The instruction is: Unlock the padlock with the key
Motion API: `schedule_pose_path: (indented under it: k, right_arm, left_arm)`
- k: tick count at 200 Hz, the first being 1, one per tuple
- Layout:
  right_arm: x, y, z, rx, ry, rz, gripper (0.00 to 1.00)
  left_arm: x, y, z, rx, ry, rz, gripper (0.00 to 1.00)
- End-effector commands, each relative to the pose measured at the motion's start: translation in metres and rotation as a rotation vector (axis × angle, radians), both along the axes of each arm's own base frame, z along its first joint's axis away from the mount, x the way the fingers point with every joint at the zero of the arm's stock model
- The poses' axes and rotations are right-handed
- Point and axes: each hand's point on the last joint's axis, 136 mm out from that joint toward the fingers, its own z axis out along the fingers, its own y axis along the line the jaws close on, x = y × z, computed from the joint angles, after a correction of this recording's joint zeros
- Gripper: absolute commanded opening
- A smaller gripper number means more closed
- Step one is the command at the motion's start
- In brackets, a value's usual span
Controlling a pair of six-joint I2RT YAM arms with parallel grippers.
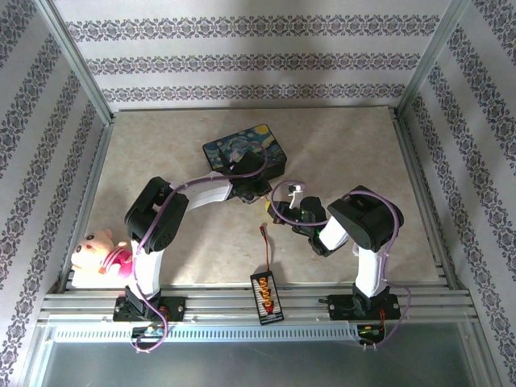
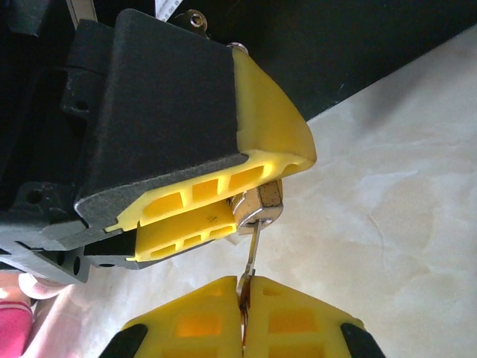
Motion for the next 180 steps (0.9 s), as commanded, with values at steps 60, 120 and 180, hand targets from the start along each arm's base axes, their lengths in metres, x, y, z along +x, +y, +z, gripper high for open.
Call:
schedule_pose_path:
  k: [60,120,180]
  right_arm:
    - [0.022,0.002,0.038,0.087,-0.104,-0.014,0.0]
    - [0.029,0.012,0.053,0.136,-0.128,0.076,0.0]
    - [0.039,0.002,0.037,0.115,-0.094,-0.004,0.0]
  left_arm:
    - [-0.024,-0.023,-0.002,-0.121,0.097,-0.06,0.12]
    - [-0.025,-0.025,0.001,-0.144,0.095,-0.065,0.09]
    - [-0.027,-0.032,0.006,-0.185,0.103,-0.079,0.01]
